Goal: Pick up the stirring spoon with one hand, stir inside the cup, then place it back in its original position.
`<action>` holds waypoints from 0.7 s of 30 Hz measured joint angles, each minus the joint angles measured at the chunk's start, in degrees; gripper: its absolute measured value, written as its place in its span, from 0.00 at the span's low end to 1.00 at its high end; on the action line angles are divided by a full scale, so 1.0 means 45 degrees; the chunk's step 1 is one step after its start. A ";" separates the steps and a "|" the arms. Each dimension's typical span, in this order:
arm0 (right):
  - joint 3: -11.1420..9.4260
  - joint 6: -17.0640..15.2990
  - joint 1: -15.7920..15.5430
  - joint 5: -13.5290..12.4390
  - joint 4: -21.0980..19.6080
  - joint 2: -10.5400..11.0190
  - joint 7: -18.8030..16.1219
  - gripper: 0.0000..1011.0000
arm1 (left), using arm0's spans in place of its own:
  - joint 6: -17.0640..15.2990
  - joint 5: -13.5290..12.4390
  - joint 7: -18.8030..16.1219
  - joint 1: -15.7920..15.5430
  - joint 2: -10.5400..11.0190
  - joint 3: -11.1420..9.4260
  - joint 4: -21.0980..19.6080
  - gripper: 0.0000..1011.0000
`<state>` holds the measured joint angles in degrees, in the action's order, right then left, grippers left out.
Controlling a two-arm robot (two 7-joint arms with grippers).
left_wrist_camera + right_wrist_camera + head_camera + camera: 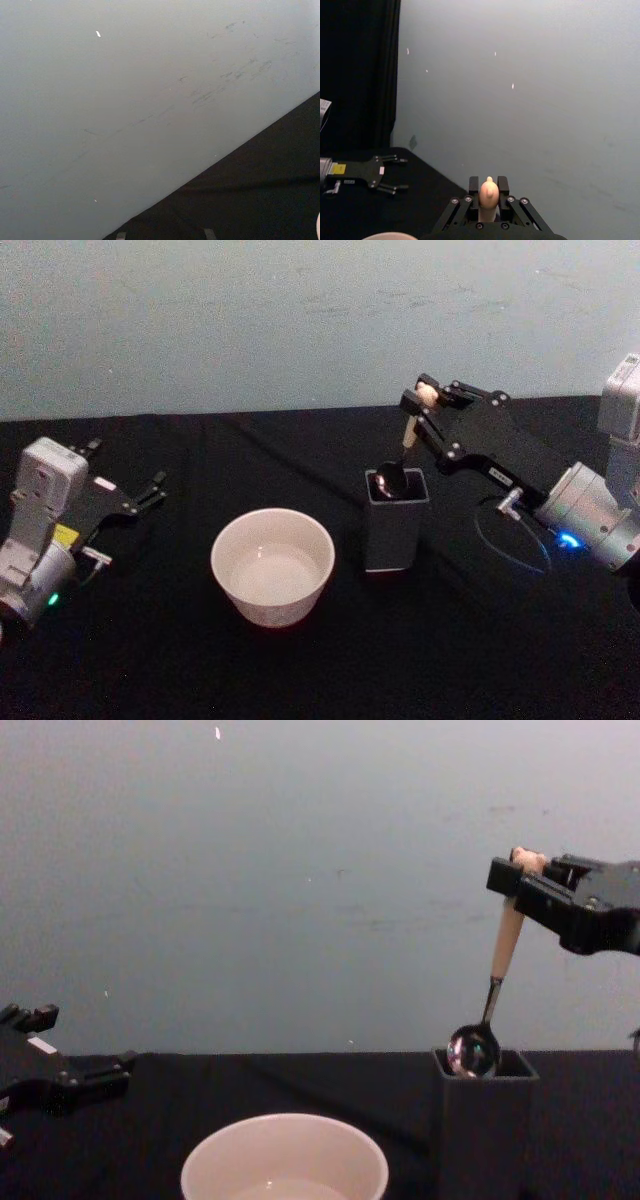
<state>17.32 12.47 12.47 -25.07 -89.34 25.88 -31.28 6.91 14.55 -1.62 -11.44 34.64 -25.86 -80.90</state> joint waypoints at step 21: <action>0.0384 -0.1794 -0.0022 0.0033 0.0800 -0.0451 0.1186 0.21 | 0.0000 0.0000 0.0000 0.0001 0.0000 0.0000 0.0000 0.99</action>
<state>19.05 4.39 12.38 -24.92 -85.74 23.85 -25.94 6.91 14.55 -1.62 -11.43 34.65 -25.86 -80.90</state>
